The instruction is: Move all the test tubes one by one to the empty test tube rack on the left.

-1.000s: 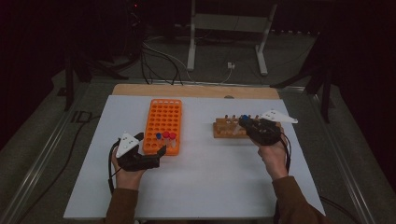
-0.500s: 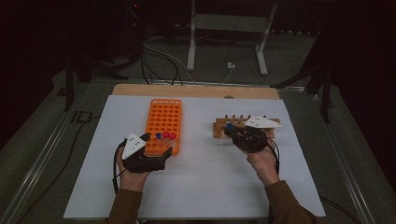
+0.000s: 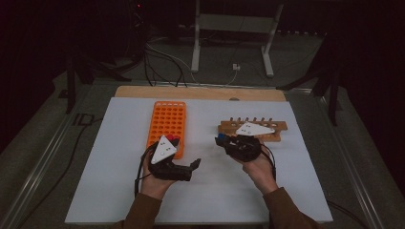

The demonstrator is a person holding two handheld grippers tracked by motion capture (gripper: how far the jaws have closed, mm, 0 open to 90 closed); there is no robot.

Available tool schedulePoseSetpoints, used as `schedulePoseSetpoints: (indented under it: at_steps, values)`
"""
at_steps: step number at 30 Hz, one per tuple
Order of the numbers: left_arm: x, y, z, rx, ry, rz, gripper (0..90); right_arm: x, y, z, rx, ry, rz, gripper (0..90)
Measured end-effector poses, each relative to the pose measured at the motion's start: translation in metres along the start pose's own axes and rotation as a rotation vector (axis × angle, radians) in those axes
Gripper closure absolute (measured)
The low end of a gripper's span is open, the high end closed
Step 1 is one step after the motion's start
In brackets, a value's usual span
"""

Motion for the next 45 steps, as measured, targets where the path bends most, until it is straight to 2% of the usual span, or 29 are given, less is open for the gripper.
schedulePoseSetpoints:
  at_steps: [2, 7, 11, 14, 16, 20, 23, 31, 35, 39, 43, 45]
  values:
    - [0.003, 0.006, 0.000, -0.018, 0.004, -0.006, 3.8, -0.005, 0.002, 0.000, -0.008, 0.007, 0.024, 75.8]
    - [0.008, 0.022, -0.001, -0.046, -0.003, -0.010, 8.8, -0.017, 0.006, 0.001, -0.024, -0.010, 0.047, 75.7]
    - [0.009, 0.032, -0.002, -0.062, -0.011, -0.007, 16.8, -0.027, 0.007, 0.004, -0.022, -0.024, 0.067, 75.7]
    - [0.011, 0.037, -0.001, -0.055, -0.011, -0.012, 23.9, -0.033, 0.008, 0.005, -0.020, -0.034, 0.078, 75.7]
    - [0.012, 0.039, 0.000, -0.052, -0.010, -0.011, 30.6, -0.035, 0.009, 0.005, -0.023, -0.037, 0.085, 75.7]
    - [0.013, 0.041, -0.001, -0.053, -0.007, -0.016, 49.7, -0.038, 0.010, 0.005, -0.022, -0.038, 0.096, 75.7]
    - [0.014, 0.041, -0.001, -0.049, 0.001, -0.020, 58.7, -0.039, 0.011, 0.005, -0.023, -0.038, 0.102, 75.8]
    - [0.017, 0.041, -0.002, -0.056, 0.012, -0.040, 75.0, -0.042, 0.014, 0.004, -0.029, -0.042, 0.111, 75.8]
    - [0.018, 0.041, -0.002, -0.058, 0.018, -0.044, 76.8, -0.042, 0.014, 0.004, -0.030, -0.040, 0.115, 75.4]
    - [0.016, 0.041, -0.003, -0.062, 0.013, -0.038, 77.0, -0.040, 0.013, 0.005, -0.020, -0.009, 0.134, 61.9]
    - [0.012, 0.038, -0.003, -0.059, 0.008, -0.027, 77.1, -0.034, 0.009, 0.006, -0.007, 0.016, 0.138, 42.7]
    - [0.010, 0.035, -0.003, -0.057, 0.006, -0.025, 77.0, -0.030, 0.007, 0.005, -0.001, 0.022, 0.120, 34.6]
Point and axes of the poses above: each handheld gripper's, and its own axes: y roughly forward along the jaws, z roughly out of its top, x roughly to its right, the point moved 8 cm from there along y, roughly forward along the jaws, and after that the axes turned 12 degrees about -x, right-handed, at the moved point
